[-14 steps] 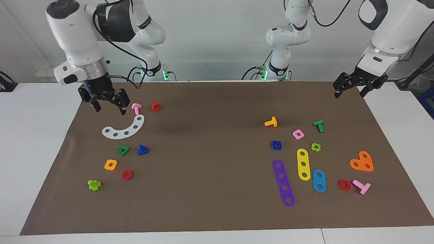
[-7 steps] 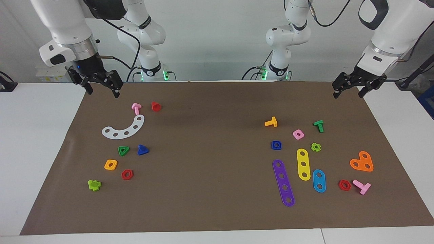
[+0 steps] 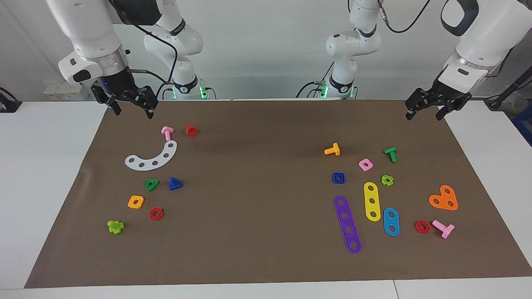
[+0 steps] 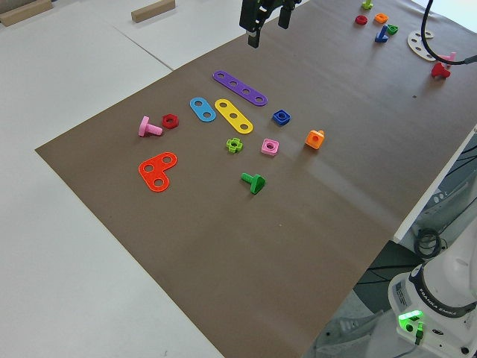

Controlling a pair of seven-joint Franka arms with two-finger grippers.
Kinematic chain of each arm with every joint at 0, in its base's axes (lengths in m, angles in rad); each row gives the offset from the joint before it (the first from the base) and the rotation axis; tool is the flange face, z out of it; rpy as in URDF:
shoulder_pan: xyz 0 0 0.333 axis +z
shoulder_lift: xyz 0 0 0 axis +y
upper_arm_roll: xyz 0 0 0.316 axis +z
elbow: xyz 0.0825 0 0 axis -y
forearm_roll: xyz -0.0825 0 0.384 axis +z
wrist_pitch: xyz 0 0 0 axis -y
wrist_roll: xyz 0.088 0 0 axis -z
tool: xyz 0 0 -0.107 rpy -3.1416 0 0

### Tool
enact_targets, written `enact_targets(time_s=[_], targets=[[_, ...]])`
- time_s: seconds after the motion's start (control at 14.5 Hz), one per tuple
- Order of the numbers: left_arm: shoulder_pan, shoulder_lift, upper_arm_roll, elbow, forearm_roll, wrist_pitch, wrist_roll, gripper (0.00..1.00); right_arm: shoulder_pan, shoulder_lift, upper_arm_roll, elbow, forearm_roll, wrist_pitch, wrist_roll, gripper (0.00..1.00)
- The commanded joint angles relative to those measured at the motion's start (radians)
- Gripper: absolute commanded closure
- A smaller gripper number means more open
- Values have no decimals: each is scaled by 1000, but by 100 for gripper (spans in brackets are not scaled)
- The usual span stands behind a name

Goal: Unscrew and place screws in storage area

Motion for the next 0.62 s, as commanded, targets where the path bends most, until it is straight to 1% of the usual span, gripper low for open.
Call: enact_targets(time_s=[0.0, 0.34, 0.55], targets=[[10, -23, 0, -19, -24, -13, 0, 0, -6, -34, 2, -49, 27, 18, -24, 0], [10, -22, -1, -13, -24, -14, 0, 0, -6, -37, 2, -61, 27, 30, -32, 0], [10, -22, -1, -14, -24, -11, -2, 0, -6, -51, 2, -84, 30, 35, -89, 0]])
